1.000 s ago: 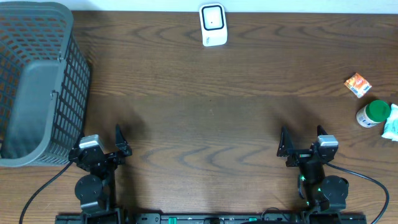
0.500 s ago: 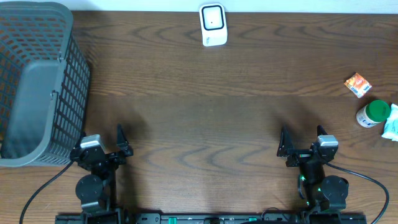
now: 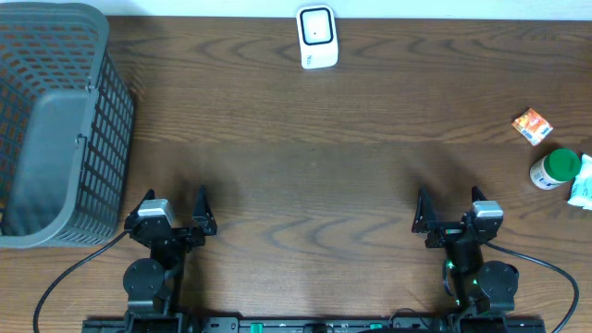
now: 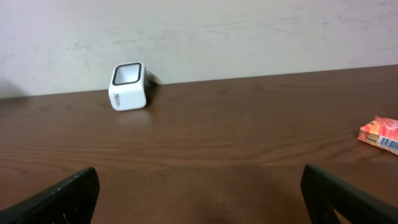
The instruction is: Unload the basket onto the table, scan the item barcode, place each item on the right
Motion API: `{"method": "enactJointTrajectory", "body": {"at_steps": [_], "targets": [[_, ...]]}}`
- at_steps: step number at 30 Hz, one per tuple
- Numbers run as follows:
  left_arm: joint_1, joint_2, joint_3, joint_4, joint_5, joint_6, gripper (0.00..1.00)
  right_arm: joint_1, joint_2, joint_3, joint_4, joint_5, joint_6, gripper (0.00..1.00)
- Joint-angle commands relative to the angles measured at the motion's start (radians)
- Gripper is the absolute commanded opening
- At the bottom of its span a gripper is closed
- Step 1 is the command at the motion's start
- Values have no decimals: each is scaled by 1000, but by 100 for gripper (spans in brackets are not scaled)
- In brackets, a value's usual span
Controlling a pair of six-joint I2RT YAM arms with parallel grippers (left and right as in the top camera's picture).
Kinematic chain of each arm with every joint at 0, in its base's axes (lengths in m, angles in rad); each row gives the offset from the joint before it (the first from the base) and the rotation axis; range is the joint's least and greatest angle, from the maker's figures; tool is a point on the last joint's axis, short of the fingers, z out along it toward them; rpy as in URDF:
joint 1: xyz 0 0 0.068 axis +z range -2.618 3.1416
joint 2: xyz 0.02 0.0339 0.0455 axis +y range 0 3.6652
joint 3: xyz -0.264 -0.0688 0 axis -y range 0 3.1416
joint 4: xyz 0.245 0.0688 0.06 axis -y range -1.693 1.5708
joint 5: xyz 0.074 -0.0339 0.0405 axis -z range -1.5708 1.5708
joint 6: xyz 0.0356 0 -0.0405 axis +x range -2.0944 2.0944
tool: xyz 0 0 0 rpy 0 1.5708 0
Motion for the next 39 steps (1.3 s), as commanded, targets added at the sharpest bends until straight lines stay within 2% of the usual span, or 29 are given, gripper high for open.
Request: {"method": "enactJointTrajectory", "body": {"at_steps": [1, 6, 39], "targets": [[-4, -8, -19, -30, -1, -2, 98, 11, -2, -1, -5, 9, -10, 99], [-4, -8, -19, -30, -2, 34, 98, 11, -2, -1, -5, 9, -10, 99], [-13, -6, -19, -29, -2, 34, 98, 11, -2, -1, -5, 8, -10, 99]]}}
